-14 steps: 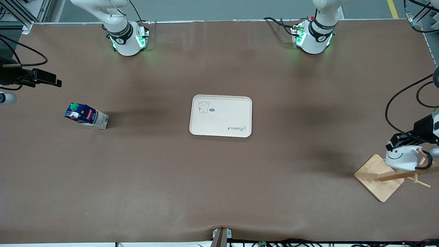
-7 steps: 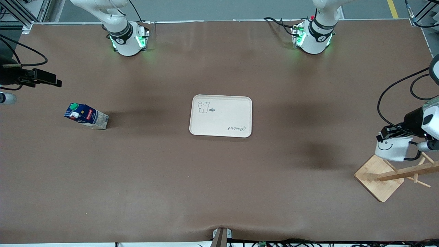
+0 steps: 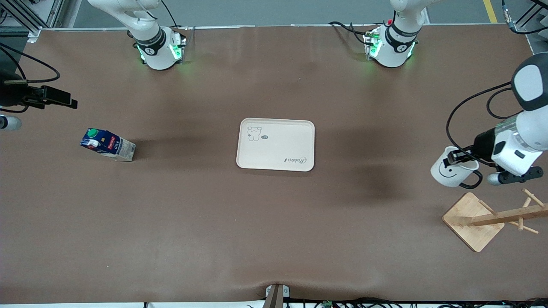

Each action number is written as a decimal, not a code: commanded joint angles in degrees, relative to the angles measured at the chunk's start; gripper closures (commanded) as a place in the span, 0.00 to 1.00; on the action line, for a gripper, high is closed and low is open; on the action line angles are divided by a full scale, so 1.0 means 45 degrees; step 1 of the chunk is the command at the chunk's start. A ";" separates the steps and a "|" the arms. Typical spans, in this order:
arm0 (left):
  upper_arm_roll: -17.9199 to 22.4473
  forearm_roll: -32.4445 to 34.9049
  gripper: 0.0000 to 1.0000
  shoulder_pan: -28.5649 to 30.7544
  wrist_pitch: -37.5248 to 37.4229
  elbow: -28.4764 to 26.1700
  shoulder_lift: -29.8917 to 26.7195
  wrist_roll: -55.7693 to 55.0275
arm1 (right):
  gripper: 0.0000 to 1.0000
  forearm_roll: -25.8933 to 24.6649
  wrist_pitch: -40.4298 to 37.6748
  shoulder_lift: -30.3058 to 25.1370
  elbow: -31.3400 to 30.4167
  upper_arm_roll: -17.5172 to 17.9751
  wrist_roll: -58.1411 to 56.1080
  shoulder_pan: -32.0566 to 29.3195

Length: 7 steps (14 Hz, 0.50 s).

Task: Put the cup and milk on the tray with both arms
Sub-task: 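Carry the held mug over the white tray with the left gripper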

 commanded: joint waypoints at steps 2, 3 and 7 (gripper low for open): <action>-0.1082 0.0391 1.00 0.0041 -0.0233 -0.0040 -0.0148 -0.2319 | 0.00 0.0010 0.0021 0.0093 0.0077 0.0031 0.0134 -0.0018; -0.1434 0.0391 1.00 0.0002 -0.0214 -0.0040 -0.0089 -0.3099 | 0.00 0.0010 0.0021 0.0112 0.0077 0.0031 0.0134 -0.0056; -0.1789 0.0371 1.00 -0.1322 -0.0233 0.0019 0.0359 -0.6437 | 0.00 0.0010 0.0021 0.0132 0.0077 0.0031 0.0134 -0.0076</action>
